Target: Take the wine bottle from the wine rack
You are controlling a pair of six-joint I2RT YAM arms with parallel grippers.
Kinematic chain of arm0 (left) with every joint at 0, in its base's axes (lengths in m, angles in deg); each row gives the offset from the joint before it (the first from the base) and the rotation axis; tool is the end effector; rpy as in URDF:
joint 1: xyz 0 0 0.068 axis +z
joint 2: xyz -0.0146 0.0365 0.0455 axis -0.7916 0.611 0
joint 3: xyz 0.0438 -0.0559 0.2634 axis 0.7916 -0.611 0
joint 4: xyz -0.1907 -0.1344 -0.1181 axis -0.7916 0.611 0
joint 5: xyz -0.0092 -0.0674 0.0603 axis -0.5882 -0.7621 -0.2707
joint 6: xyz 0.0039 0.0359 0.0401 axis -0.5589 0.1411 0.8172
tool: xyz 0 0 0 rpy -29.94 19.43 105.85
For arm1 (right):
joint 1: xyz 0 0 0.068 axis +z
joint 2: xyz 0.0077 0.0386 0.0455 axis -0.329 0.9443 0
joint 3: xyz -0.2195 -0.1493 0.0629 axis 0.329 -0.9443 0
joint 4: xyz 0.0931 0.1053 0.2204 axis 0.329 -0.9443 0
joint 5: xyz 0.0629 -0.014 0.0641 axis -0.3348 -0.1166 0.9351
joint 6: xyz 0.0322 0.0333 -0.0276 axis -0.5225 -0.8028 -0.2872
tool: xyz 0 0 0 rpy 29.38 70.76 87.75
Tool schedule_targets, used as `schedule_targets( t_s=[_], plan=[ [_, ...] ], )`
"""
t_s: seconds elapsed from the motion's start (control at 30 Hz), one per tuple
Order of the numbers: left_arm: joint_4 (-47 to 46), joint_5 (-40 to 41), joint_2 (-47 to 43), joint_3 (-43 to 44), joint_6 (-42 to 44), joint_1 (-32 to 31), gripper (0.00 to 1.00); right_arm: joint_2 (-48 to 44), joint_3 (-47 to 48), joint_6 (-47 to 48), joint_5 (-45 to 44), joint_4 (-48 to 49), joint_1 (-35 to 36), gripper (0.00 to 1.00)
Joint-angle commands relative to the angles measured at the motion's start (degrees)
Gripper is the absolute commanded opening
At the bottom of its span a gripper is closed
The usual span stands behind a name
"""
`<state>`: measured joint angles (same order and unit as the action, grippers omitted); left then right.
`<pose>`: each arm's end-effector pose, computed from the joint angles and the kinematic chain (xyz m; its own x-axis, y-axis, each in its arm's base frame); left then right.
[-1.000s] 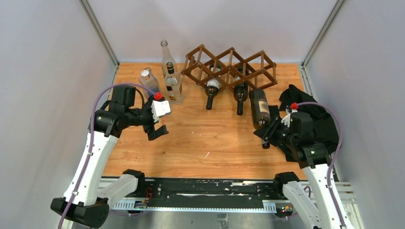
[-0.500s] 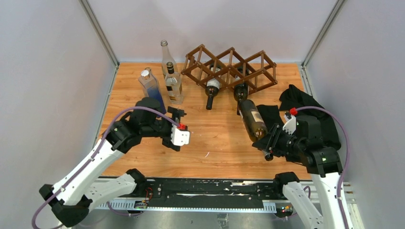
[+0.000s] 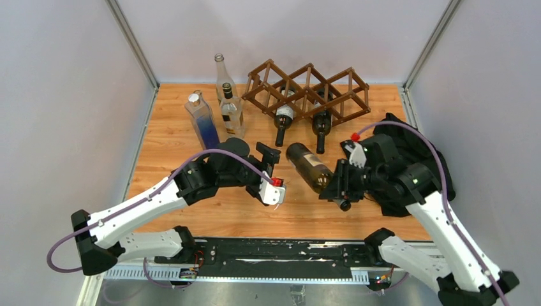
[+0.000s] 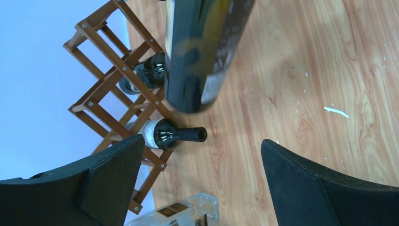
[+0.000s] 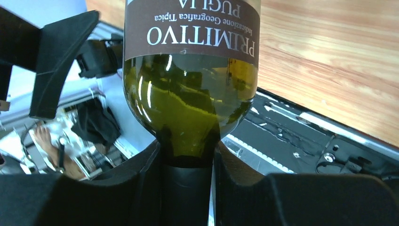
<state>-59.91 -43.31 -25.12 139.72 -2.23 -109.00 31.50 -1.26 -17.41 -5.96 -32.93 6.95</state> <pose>0.1222 -0.1987 0.3465 0.6681 0.5451 -0.5066 0.6794 -0.1691 0.7140 0.1096 0.0736 0.3461 -0.9342 0.1573 -0.3202 -0.1337 0.6777 0.7231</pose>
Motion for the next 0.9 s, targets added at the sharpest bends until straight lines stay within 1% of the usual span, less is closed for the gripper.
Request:
schedule_targets(
  t_s=[0.0,0.1,0.2,0.33,0.47,0.67,0.8,0.87],
  plan=[
    [-4.26,0.78,-2.54,-1.67,-4.86,-0.95,1.00,5.10,8.36,0.03,-2.92,8.49,8.70,0.00],
    [-6.07,0.55,-5.07,-4.17,-8.01,-1.22,1.00,8.88,10.18,0.15,-2.45,9.65,11.71,0.00],
    [-8.04,0.93,-7.41,-7.25,-9.33,-1.73,1.00,13.18,11.91,0.34,-2.89,10.98,15.42,0.00],
    [-10.13,0.96,-7.99,-9.66,-11.00,-2.05,1.00,17.91,14.92,0.52,-3.11,12.65,19.89,0.00],
    [-11.09,-0.62,-7.86,-11.57,-11.04,-2.28,1.00,22.75,18.95,1.44,-1.46,14.22,23.36,0.00],
    [-12.51,3.44,-7.26,-12.73,-12.64,-2.36,1.00,28.41,24.34,2.63,-0.49,12.48,27.79,0.00],
    [-11.83,5.95,-8.11,-13.32,-13.33,-2.38,1.00,29.61,24.49,2.39,-0.49,12.51,28.81,0.00],
    [-11.16,6.33,-8.92,-13.82,-13.39,-2.38,0.90,29.91,24.52,2.45,-0.96,12.42,28.87,0.00]
  ],
)
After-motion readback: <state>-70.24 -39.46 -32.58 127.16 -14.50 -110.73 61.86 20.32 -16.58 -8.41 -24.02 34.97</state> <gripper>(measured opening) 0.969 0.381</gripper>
